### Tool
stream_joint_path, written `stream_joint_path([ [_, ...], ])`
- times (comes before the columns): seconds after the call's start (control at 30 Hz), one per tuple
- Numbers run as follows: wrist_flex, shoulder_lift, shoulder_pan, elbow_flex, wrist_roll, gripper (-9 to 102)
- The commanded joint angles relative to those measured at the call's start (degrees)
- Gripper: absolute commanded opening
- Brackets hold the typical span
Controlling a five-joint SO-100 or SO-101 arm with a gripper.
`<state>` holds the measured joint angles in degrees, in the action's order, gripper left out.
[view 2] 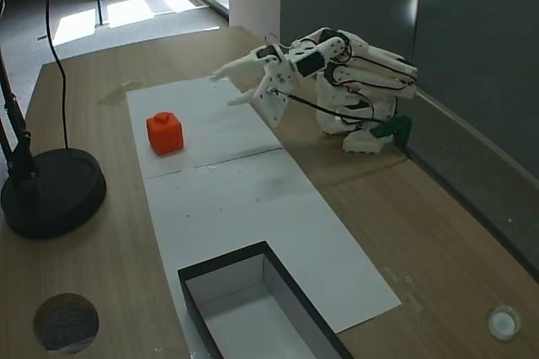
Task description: Grab a orange square and put it in the box.
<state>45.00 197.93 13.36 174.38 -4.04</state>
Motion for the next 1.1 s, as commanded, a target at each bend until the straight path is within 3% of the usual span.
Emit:
stream_joint_path([
  [0.0,-0.53,-0.18,0.18,-8.7,-1.32,30],
  [0.17,2.46,-14.59,-0.26,-17.84,-1.14,38],
  [0.37,4.48,-49.57,-1.14,-37.53,3.69,41],
  [0.67,25.66,-98.26,-1.23,-81.39,3.96,41],
  [0.87,34.1,-115.66,-0.44,-102.74,3.78,41],
  [1.07,35.16,-126.04,3.34,-111.88,3.96,40],
])
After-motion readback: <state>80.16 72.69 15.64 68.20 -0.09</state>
